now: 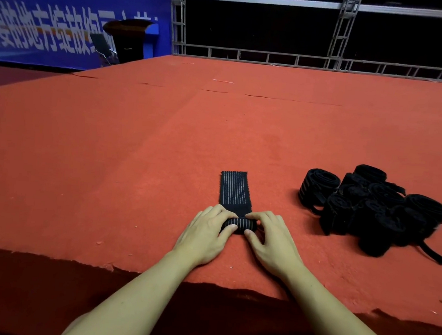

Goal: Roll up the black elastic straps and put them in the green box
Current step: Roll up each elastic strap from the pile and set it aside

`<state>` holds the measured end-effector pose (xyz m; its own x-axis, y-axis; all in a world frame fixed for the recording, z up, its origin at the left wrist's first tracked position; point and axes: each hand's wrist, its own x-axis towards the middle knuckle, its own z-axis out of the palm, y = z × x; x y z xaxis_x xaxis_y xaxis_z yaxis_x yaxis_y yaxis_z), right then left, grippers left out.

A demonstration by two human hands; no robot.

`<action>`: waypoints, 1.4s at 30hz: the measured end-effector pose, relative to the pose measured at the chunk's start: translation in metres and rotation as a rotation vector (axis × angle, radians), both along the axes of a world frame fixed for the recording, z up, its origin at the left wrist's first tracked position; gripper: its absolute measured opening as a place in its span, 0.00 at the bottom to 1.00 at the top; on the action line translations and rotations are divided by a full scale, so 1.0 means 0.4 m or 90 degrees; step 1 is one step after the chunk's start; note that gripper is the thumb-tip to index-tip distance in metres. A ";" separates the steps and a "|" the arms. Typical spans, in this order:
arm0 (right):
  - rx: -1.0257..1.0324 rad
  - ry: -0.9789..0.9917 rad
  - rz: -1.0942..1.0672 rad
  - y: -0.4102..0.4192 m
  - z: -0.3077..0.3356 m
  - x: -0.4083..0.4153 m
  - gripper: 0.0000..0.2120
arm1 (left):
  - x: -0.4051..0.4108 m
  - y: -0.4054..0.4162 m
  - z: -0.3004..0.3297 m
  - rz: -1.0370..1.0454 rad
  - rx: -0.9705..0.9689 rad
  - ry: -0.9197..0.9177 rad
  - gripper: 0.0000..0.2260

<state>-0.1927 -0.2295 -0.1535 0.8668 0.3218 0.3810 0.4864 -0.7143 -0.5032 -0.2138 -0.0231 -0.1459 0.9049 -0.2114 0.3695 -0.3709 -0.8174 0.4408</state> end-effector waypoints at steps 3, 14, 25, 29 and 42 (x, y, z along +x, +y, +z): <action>0.006 -0.013 0.020 -0.001 0.005 -0.008 0.14 | -0.004 0.002 0.001 -0.014 -0.035 0.012 0.11; 0.000 0.034 0.014 0.002 0.009 -0.007 0.23 | -0.015 -0.002 0.008 -0.030 -0.048 -0.036 0.09; 0.085 0.061 -0.009 0.002 0.017 -0.011 0.07 | -0.020 -0.002 0.009 -0.025 -0.047 -0.008 0.14; 0.111 0.085 -0.016 0.004 0.018 -0.006 0.08 | -0.024 -0.004 0.014 -0.033 -0.056 -0.010 0.11; -0.043 0.056 -0.022 0.006 0.013 -0.006 0.27 | -0.001 -0.005 -0.007 0.036 -0.017 -0.014 0.21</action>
